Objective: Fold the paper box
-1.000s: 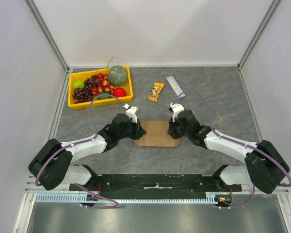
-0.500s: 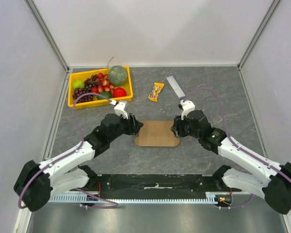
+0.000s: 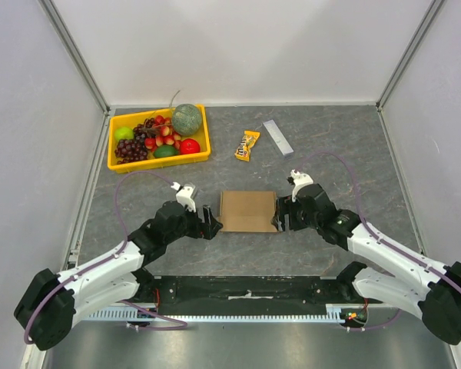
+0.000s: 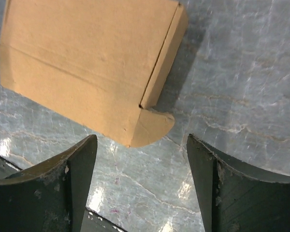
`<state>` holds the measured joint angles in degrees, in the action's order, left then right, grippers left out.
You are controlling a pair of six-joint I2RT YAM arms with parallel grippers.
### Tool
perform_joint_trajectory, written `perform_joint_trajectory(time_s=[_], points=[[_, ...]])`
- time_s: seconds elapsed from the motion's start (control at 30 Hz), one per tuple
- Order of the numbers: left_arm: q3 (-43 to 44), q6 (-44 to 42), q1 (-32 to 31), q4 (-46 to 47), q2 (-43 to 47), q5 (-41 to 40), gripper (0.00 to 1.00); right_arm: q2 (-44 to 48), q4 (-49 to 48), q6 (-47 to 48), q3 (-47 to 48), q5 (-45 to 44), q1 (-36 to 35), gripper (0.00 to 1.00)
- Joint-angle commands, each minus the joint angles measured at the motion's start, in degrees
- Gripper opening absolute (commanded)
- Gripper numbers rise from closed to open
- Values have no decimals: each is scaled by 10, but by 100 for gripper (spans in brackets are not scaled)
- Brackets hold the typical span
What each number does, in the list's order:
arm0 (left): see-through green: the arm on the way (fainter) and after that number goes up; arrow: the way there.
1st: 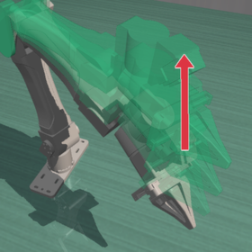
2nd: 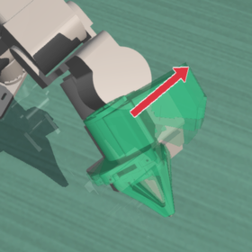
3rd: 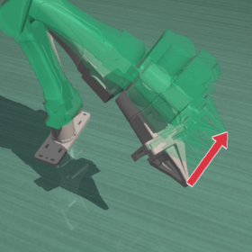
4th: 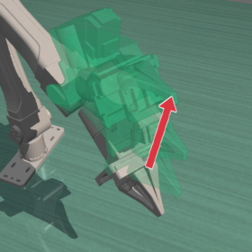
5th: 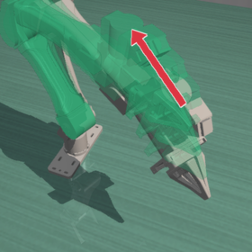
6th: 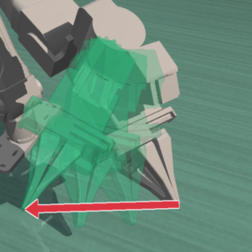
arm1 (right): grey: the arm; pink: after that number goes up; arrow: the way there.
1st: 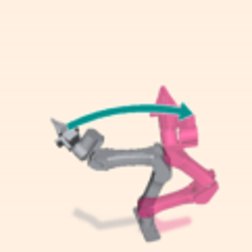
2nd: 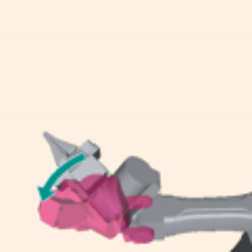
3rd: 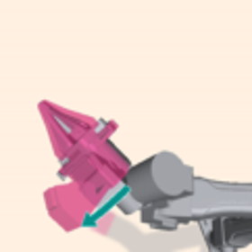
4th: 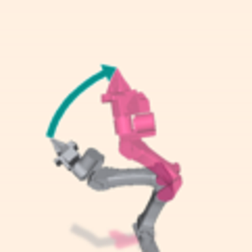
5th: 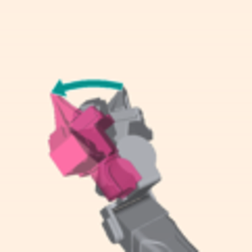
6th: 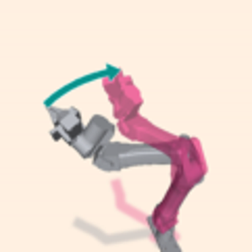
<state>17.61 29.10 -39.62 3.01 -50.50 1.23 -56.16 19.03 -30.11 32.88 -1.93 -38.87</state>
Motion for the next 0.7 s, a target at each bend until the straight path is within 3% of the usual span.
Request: perform_joint_trajectory(time_s=[0.0,0.67], points=[[-18,-3,1,66,8,48,94,-4,-33,-21,-25,48,-1,82],[13,-30,1,108,-91,59,94,-55,-123,-29,-67,77,-1,78]])
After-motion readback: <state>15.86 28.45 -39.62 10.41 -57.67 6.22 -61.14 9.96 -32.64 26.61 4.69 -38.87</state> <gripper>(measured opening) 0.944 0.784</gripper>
